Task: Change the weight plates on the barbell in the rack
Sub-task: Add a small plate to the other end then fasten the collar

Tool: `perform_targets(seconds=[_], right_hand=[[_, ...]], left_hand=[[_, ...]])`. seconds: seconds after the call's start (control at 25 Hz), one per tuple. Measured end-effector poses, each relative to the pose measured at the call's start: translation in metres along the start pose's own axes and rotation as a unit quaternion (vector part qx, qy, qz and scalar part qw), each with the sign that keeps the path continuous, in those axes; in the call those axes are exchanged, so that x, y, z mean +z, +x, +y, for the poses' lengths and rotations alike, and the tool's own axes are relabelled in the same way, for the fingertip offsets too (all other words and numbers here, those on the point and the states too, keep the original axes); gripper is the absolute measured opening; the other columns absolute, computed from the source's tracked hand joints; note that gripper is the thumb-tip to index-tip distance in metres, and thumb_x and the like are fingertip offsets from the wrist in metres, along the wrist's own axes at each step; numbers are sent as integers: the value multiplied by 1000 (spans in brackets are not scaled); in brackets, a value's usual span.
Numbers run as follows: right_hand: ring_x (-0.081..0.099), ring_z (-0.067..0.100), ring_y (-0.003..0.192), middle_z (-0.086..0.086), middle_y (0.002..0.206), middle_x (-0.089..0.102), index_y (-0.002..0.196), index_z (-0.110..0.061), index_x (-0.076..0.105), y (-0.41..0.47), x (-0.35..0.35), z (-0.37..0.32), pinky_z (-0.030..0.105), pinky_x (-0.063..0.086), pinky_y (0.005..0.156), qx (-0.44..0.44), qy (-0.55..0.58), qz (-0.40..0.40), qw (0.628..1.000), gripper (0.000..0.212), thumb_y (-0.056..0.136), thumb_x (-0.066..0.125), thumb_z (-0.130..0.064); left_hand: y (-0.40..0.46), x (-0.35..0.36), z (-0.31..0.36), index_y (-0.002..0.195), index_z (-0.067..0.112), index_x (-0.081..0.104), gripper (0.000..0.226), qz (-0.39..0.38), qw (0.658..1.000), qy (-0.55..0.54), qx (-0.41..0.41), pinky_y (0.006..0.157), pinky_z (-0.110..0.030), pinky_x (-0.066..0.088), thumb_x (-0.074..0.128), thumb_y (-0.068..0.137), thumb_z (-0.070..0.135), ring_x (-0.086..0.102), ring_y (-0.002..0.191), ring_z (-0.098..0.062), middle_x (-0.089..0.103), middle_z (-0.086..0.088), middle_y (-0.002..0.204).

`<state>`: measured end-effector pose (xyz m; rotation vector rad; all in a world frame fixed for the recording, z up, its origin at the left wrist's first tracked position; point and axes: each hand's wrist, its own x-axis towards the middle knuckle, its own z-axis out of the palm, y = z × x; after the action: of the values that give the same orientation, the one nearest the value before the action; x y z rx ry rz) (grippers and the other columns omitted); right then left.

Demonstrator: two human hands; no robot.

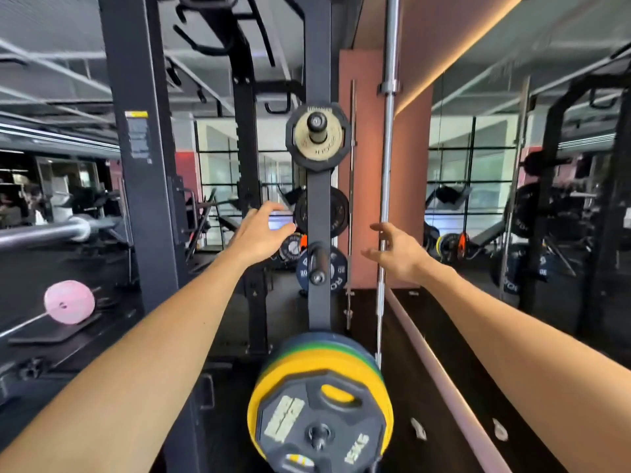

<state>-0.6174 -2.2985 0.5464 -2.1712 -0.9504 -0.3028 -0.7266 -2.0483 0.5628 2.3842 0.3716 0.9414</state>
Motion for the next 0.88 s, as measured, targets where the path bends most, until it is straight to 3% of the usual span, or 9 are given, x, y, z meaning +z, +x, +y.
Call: perform_targets(seconds=[0.2, 0.48, 0.72, 0.88], right_hand=[[51, 27, 124, 10, 142, 48, 143, -19, 37, 51, -56, -41, 33, 39, 101, -45, -16, 50, 998, 60, 92, 60, -38], [56, 30, 117, 14, 131, 58, 141, -12, 39, 138, -87, -50, 31, 41, 96, -68, -66, 101, 990, 56, 93, 58, -34], [58, 31, 113, 15, 126, 61, 133, -7, 47, 241, -70, -36, 33, 44, 95, -61, -83, 132, 986, 47, 94, 55, -32], [61, 32, 100, 16, 110, 66, 114, -3, 61, 313, -56, -30, 38, 49, 88, -71, -105, 149, 981, 36, 96, 49, -32]], left_hand=[[49, -38, 44, 134, 35, 42, 51, 56, 998, 17, 38, 101, -39, 39, 57, 88, 53, 49, 125, -27, 45, -8, 139], [136, -59, 55, 136, 28, 43, 52, 118, 989, 63, 63, 103, -41, 40, 54, 90, 50, 48, 126, -27, 47, -5, 140], [234, -38, 25, 133, 20, 50, 51, 123, 988, 74, 58, 94, -35, 42, 54, 91, 48, 54, 115, -26, 59, -6, 125], [302, -20, 17, 119, 14, 62, 41, 134, 984, 92, 75, 89, -35, 45, 51, 94, 46, 58, 109, -30, 65, -10, 115]])
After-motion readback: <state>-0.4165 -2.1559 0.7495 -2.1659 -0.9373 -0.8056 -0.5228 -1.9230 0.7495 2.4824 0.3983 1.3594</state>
